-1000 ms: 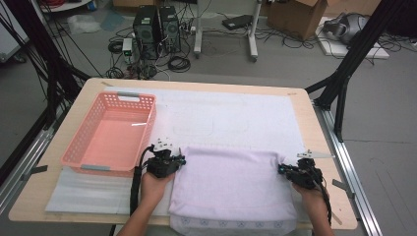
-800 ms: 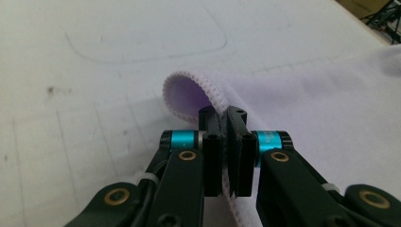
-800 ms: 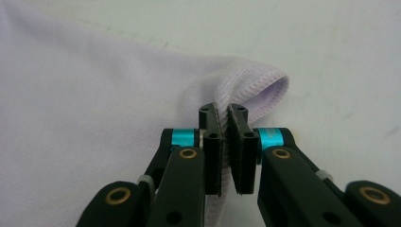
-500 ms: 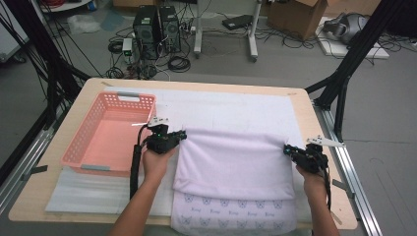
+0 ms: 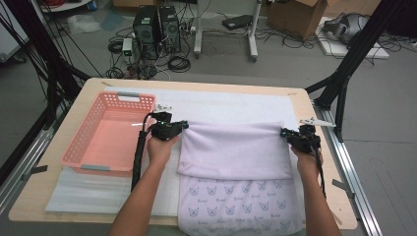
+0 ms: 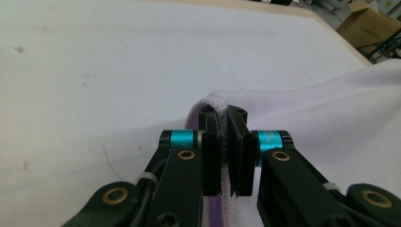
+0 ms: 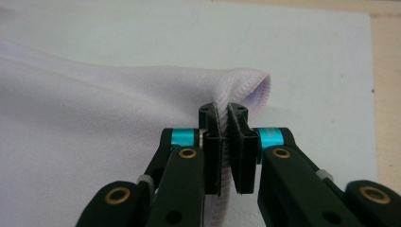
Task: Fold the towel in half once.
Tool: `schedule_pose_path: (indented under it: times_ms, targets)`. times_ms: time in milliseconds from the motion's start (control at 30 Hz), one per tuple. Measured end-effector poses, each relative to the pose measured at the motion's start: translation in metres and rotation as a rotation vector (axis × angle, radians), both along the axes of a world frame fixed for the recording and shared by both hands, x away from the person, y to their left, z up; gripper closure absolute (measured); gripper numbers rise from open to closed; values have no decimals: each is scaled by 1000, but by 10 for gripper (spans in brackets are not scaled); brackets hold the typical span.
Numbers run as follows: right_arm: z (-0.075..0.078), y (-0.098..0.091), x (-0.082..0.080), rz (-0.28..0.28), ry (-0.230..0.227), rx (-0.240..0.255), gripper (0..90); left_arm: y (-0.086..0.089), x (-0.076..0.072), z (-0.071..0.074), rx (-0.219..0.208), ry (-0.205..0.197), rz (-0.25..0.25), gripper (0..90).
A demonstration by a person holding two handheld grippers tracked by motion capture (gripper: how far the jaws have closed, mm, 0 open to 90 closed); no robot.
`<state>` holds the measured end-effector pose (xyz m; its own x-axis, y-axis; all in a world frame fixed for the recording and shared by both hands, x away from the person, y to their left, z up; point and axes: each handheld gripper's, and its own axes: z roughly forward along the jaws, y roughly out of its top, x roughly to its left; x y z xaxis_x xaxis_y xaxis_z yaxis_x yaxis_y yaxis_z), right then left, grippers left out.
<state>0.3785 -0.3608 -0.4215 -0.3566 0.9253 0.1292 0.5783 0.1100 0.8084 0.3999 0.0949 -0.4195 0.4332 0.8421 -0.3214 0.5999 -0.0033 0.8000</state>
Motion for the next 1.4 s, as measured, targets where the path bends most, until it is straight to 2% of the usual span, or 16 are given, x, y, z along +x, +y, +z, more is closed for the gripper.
schedule_pose_path:
  times_ms: [33,67,133,167,233,400,433,500,567,600,733,833,967,1233,1333,1400]
  targets:
    - [-3,0,1,-4,19,-4,840,-1,-1,-2,12,1,16,808]
    - [-5,0,3,-7,38,1,818,-1,-1,-5,12,13,33,717]
    - [-7,-1,3,-34,55,2,700,0,-1,-12,-12,58,43,553]
    - [-7,-2,3,-43,56,12,662,-1,-2,-15,23,92,32,500]
    - [-3,-5,-1,-56,49,22,599,-4,-4,-16,73,97,15,434]
    - [-1,-10,-10,-30,90,29,516,-12,-11,-17,114,97,-17,420]
    - [-2,-10,-12,-15,102,29,510,-12,-14,-19,103,78,-11,425]
    - [-5,-8,-17,21,125,0,504,-11,-19,-25,91,87,-7,437]
    - [-8,-6,-20,39,146,-15,503,-10,-25,-30,78,65,-2,432]
    - [-10,-5,-22,48,150,-29,497,-9,-27,-30,61,71,-2,433]
    - [-11,-5,-34,94,133,-10,493,-11,-38,-26,88,76,-64,422]
    - [-8,-8,-48,116,116,13,497,-8,-54,-20,12,6,-96,454]
    - [-6,-16,-69,132,100,46,498,-4,-77,-18,-31,-50,-147,515]
    - [-9,-18,-106,182,100,56,491,8,-108,-29,-38,-54,-191,487]
    - [-11,-14,-114,200,95,46,500,7,-113,-33,-32,-31,-224,486]
    - [-15,-11,-116,207,91,41,539,4,-116,-34,-8,-17,-243,548]
